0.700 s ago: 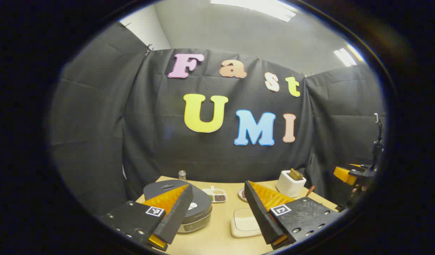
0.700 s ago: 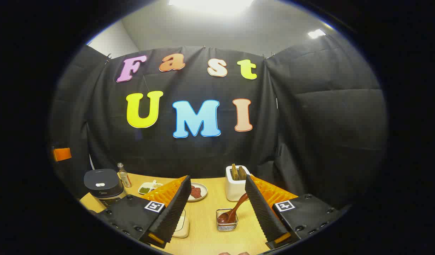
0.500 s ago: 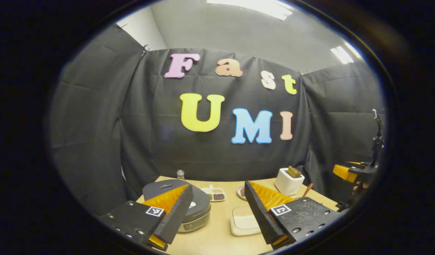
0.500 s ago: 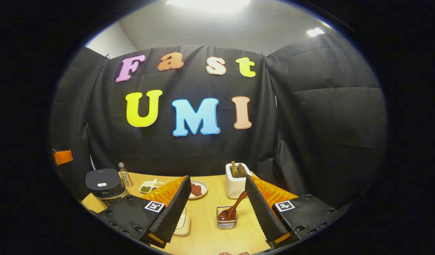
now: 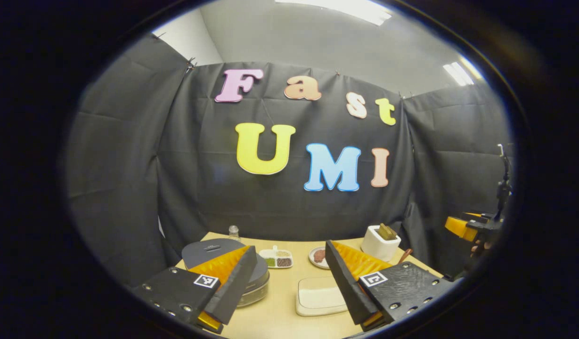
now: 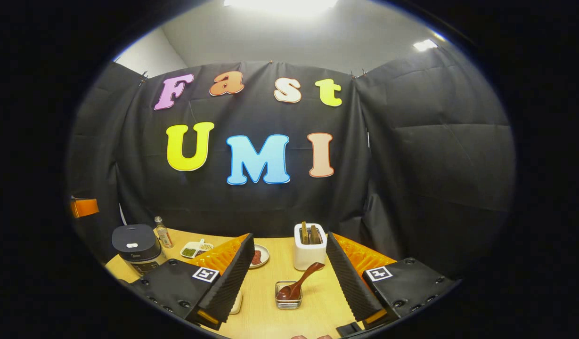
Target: Close the left gripper, press the button to open the rice cooker; take a wooden spoon from the chopstick holder with the right hand, scoop a spoonful of rice and pour it into the rice cooker, then put the wooden spoon back into the chopstick holder.
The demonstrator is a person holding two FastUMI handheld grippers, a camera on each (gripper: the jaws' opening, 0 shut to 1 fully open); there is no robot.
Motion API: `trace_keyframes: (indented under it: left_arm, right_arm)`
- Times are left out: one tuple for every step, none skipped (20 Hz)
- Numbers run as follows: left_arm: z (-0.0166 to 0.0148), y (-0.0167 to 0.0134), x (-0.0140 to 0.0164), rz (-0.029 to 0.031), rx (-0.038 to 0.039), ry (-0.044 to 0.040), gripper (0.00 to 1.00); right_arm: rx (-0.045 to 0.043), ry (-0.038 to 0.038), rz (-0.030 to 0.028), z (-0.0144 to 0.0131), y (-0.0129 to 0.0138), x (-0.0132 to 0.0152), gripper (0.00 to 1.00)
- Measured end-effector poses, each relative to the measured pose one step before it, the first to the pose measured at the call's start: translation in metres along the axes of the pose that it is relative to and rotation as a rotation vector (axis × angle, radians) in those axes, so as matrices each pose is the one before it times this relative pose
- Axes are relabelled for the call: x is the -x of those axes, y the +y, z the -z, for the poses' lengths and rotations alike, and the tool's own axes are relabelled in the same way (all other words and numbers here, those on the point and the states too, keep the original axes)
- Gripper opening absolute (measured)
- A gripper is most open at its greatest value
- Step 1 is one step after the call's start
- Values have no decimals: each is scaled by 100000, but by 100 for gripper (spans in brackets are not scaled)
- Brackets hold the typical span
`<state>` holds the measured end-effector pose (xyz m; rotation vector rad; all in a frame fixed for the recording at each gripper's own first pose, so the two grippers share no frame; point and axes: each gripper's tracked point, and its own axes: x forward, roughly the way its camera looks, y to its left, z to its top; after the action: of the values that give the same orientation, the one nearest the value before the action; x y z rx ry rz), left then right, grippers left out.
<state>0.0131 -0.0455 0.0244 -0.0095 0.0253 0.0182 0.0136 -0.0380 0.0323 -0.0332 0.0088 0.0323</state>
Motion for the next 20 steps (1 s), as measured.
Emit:
trace_keyframes:
  left_arm:
    - [-180, -571, -174, -1554, 129, -209, 93]
    - [-199, -586, -76, -2040, 360, 285, 93]
    - [-61, -514, 175, -1689, 585, -114, 93]
    - [-393, -702, 143, -1528, 973, -706, 92]
    - [-102, -736, 257, -1583, 821, -309, 93]
    - [-51, -556, 329, -2293, 208, 111, 93]
    - [10, -386, 218, -1975, -279, -16, 93]
    - [33, -449, 236, -2211, -660, -79, 93]
    - [-107, -471, 377, -2618, -944, -285, 93]
    - [-141, -394, 437, -2110, -668, -261, 93]
    - [29, -298, 507, -2651, -286, -200, 93]
    - [228, -468, 570, -1702, 24, 909, 93]
    - [445, -846, 712, -388, -843, 467, 93]
    - [215, -437, 519, -563, -1423, -7, 92]
    - [300, 93, 436, -1253, -1939, 186, 93]
    - [188, 428, 280, -2530, -1791, -229, 93]
    - [73, 716, 41, -2986, -1073, -420, 93]
    - [87, 551, -218, -2125, 259, 171, 92]
    - [255, -31, -481, -519, 1525, 376, 93]
    - [-154, 3, -709, 654, 2179, -150, 94]
  right_arm:
    - [264, -590, -1567, -280, -412, -525, 97]
    - [33, -219, -1421, -163, -374, -483, 97]
    - [-119, 2, -1795, 77, -438, -607, 97]
    - [-154, -248, -1841, -88, -359, -539, 97]
    - [-137, -538, -1459, -25, -554, -514, 97]
    - [-192, -239, -1397, 81, -462, -476, 92]
    - [-269, 372, -1635, 315, -311, -316, 97]
    - [-1037, 911, -471, 208, -528, -232, 97]
    - [-1464, 202, -2415, 71, -234, -160, 97]
    - [-298, -1304, -4266, -235, 237, -95, 97]
    - [1464, -1175, -2390, 99, 24, -171, 97]
    - [2823, -683, -1200, 107, -223, -304, 92]
    - [2784, 209, -1429, 451, -319, -135, 97]
    - [1360, 1020, -1320, 428, 18, -118, 97]
    - [297, 1298, -1040, 519, 80, -182, 97]
    - [-599, 850, -521, 332, 63, -230, 97]
    - [-926, 682, -59, 271, 134, -151, 98]
    - [-709, 1147, 191, 342, 47, -252, 97]
    - [-576, 1179, 365, 466, 148, -221, 97]
    - [-673, 954, 510, 246, 146, -339, 97]
